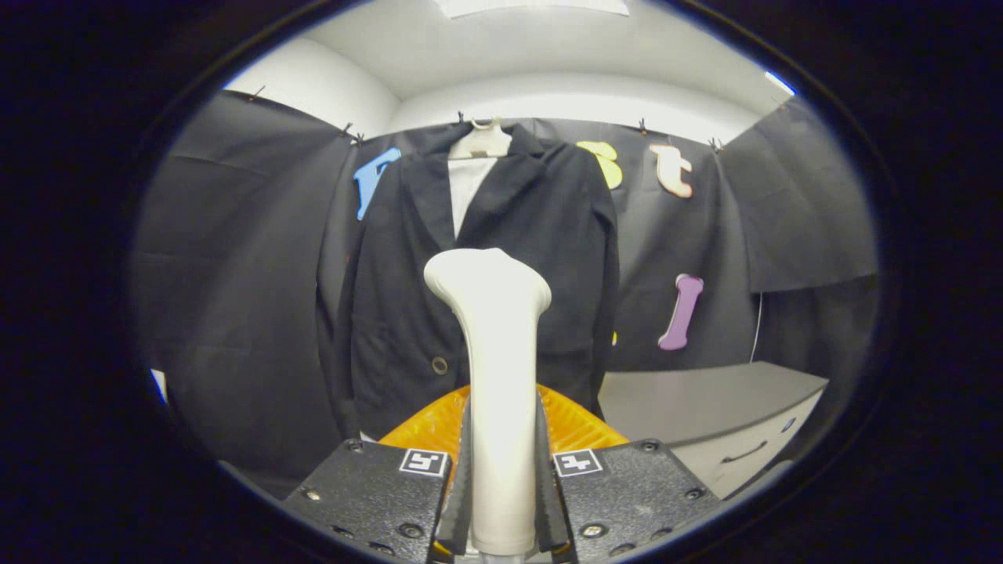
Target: Iron the clothes twice with a garment steamer, once on the left side and once on the right side.
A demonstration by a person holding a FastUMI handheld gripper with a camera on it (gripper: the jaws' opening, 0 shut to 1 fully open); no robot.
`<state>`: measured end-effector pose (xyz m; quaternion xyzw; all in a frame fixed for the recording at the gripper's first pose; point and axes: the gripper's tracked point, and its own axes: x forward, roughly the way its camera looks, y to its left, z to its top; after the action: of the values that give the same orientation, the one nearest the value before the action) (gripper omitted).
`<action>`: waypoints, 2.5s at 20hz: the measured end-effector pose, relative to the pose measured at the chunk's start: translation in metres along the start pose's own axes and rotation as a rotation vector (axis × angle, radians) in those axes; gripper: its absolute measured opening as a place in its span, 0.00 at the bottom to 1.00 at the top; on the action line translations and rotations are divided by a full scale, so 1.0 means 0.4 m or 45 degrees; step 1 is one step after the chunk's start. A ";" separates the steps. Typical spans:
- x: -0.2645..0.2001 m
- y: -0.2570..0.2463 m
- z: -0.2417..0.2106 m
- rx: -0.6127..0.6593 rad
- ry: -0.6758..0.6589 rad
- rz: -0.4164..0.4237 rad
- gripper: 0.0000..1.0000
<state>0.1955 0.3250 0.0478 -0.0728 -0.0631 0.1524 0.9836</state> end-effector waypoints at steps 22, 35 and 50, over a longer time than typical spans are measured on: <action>0.341 0.289 0.502 0.019 -0.421 0.158 0.36; 0.313 0.257 0.363 0.027 -0.304 0.177 0.36; 0.195 0.237 0.152 -0.013 -0.125 0.173 0.36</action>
<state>0.2329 0.4459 0.1001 -0.0742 -0.1068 0.2219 0.9664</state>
